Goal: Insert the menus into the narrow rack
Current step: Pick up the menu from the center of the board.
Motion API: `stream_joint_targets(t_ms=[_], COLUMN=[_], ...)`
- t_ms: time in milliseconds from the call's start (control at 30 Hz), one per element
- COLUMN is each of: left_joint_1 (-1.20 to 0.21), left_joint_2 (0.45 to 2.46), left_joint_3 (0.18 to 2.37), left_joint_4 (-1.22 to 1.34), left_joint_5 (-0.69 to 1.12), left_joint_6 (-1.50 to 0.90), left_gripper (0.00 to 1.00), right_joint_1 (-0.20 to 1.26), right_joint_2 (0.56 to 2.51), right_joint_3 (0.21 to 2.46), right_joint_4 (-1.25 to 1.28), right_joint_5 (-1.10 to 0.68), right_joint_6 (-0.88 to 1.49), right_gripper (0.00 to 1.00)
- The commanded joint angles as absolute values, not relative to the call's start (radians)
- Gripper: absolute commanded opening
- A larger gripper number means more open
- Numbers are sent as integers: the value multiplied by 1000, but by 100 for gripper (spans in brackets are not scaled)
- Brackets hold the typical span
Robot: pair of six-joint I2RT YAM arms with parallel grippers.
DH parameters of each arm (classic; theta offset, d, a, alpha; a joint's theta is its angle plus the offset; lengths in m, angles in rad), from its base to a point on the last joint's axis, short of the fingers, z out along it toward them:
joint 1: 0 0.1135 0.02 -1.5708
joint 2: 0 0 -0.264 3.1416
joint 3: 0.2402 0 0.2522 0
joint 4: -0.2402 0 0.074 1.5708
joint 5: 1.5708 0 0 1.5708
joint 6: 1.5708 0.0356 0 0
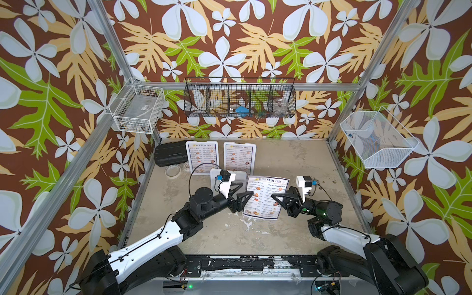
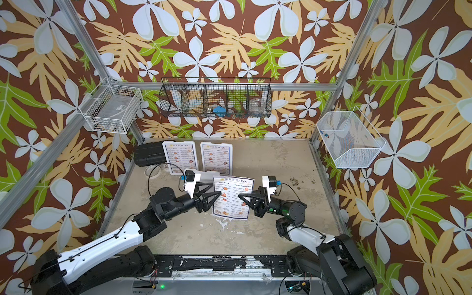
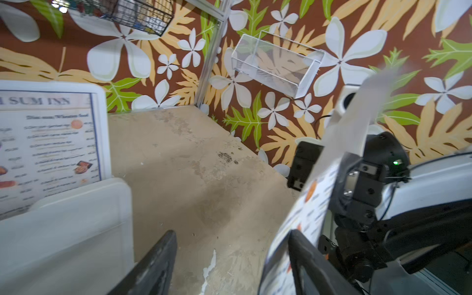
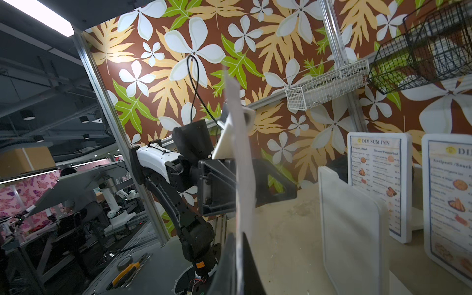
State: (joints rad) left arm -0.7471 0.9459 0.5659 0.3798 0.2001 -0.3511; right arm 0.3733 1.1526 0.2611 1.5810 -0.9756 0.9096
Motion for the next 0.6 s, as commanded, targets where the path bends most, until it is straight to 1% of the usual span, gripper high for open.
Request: stream_joint_targets(t_ms=[0, 67, 167, 300, 333, 433, 567], left_joint_1=[-623, -542, -520, -513, -506, -480, -415], left_joint_2=[940, 926, 871, 794, 782, 772, 811], left_joint_3=[517, 471, 409, 374, 372, 371, 355], left_joint_4=[485, 561, 631, 604, 596, 589, 675], left_joint_5=[352, 406, 382, 308, 319, 372, 491], left_joint_6=[-434, -477, -463, -432, -428, -430, -478], left_gripper=[68, 67, 69, 78, 80, 81, 79], right_joint_1=[374, 380, 394, 404, 406, 427, 473], right_joint_2=[1133, 1131, 1140, 1159, 1166, 1189, 1237], right_joint_3=[296, 322, 364, 403, 415, 465, 578], right_joint_4=[1491, 1457, 1404, 1392, 1392, 1375, 1299], right_joint_5=[-926, -919, -913, -893, -882, -850, -825], right_joint_6=[848, 830, 803, 793, 792, 788, 759], right_gripper=[0, 0, 0, 0, 0, 0, 0])
